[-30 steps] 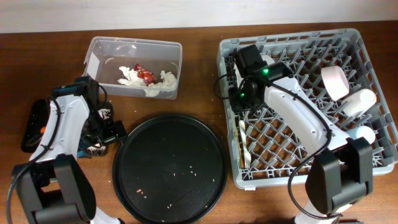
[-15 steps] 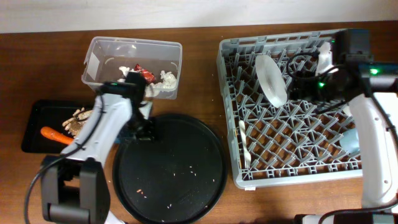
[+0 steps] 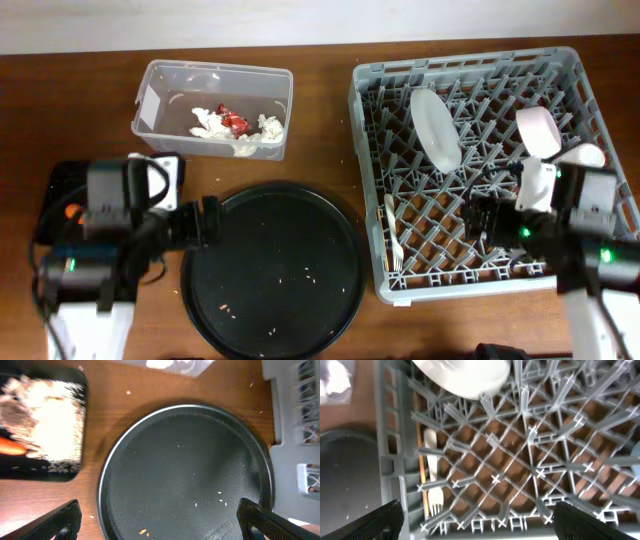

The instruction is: Sort waste into correct bins and load items into the dishwasher rack

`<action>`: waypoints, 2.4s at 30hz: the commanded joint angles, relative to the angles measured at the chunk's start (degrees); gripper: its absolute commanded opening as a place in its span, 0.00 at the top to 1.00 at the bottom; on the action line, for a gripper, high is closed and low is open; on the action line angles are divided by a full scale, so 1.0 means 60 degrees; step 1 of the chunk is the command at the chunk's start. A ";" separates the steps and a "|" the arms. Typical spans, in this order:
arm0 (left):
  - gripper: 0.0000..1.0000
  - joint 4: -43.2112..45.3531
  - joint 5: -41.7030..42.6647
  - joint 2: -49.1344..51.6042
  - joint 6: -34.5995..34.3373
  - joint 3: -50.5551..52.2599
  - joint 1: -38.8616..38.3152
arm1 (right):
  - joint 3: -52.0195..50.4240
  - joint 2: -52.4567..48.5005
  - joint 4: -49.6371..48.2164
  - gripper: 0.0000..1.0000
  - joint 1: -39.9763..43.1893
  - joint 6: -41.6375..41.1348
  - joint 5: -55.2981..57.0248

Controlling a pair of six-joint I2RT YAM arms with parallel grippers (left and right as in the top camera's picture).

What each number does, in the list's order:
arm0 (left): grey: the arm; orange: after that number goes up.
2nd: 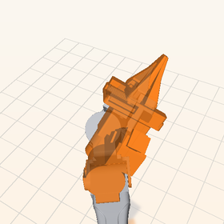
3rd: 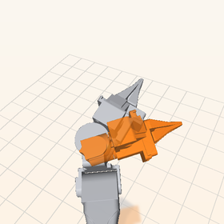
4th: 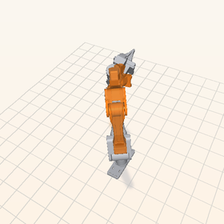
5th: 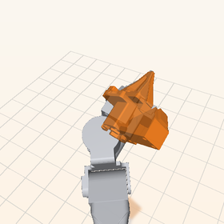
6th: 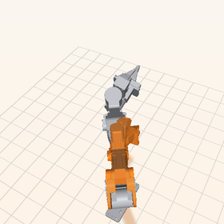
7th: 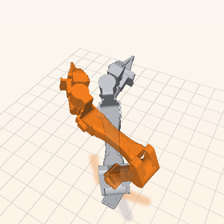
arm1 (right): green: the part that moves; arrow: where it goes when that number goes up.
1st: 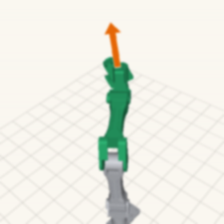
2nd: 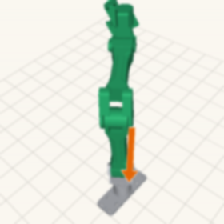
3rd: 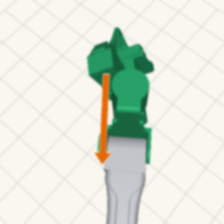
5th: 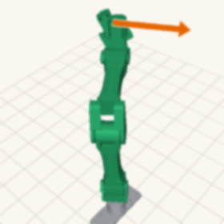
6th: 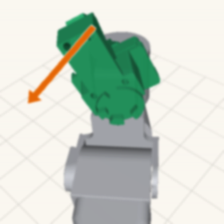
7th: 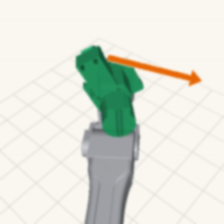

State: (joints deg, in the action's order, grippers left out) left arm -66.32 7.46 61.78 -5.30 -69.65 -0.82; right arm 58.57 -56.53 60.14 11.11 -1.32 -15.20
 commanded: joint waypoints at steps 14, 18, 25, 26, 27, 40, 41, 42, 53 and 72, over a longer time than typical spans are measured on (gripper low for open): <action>0.01 0.0605 -0.0459 -0.5005 0.0142 0.2208 0.0022 | -0.0933 0.4218 0.0117 0.02 0.0055 -0.0142 0.0102; 0.01 0.0605 -0.0459 -0.5005 0.0142 0.2208 0.0022 | -0.0933 0.4218 0.0117 0.02 0.0055 -0.0142 0.0102; 0.00 0.0605 -0.0463 -0.5005 0.0146 0.2208 0.0022 | -0.0969 0.4222 0.0157 0.02 0.0051 -0.0138 0.0138; 0.01 0.0605 -0.0459 -0.5005 0.0142 0.2208 0.0022 | -0.0976 0.4222 0.0157 0.02 0.0036 -0.0138 0.0138; 0.01 0.0605 -0.0459 -0.5005 0.0146 0.2208 0.0022 | -0.0976 0.4233 0.0157 0.02 0.0018 -0.0138 0.0138; 0.01 0.0605 -0.0459 -0.5005 0.0142 0.2208 0.0022 | -0.5883 0.9391 -0.5544 0.02 -0.0929 -0.0106 0.0284; 0.01 0.0605 -0.0459 -0.5005 0.0146 0.2208 0.0022 | -0.6105 0.9391 -0.5974 0.02 -0.0933 -0.0106 0.0280; 0.01 0.0605 -0.0459 -0.5005 0.0142 0.2208 0.0022 | -0.6339 0.9391 -0.6448 0.02 -0.0933 -0.0102 0.0284; 0.01 0.0605 -0.0459 -0.5005 0.0142 0.2208 0.0022 | -0.9661 0.9391 -1.0921 0.02 -0.0933 -0.0106 -0.0208; 0.01 0.0597 -0.0459 -0.5005 0.0142 0.2208 0.0022 | -0.9708 0.9391 -0.9515 0.02 -0.0933 0.0364 -0.0506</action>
State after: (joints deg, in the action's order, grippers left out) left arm -62.87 5.32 32.08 -5.32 -56.66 -0.82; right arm 0.60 -0.80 2.72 5.89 0.47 -17.28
